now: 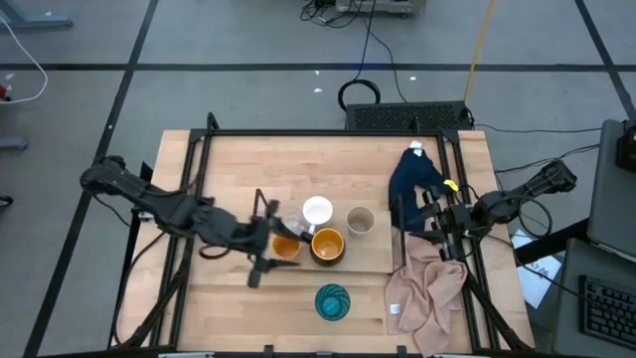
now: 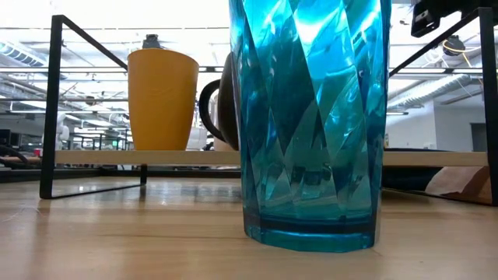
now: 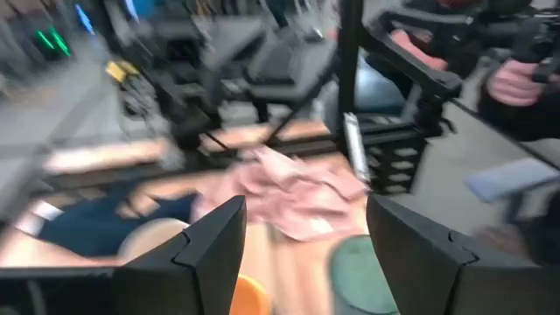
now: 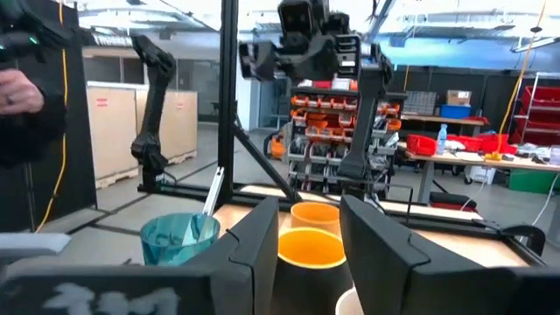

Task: Stack small to large cups/mugs on shelf
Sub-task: Align the blue transparent cup with the white cup on the shelf

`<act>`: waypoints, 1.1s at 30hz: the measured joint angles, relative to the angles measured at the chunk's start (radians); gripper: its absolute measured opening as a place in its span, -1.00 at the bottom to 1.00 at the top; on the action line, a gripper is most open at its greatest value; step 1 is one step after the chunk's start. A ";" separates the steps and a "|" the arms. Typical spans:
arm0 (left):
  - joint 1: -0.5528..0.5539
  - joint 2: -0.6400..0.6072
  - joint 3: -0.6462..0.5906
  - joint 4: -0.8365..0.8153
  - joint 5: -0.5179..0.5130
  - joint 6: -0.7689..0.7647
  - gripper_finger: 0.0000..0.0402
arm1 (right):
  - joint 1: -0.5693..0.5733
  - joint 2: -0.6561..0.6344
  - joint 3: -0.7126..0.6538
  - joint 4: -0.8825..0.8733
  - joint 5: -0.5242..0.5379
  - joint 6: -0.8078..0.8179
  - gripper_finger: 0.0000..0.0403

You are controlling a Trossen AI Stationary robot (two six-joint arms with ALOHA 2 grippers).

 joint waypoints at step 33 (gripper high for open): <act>0.049 0.539 0.309 -0.348 0.317 -0.455 0.18 | 0.000 0.001 0.000 -0.097 -0.003 -0.045 -0.42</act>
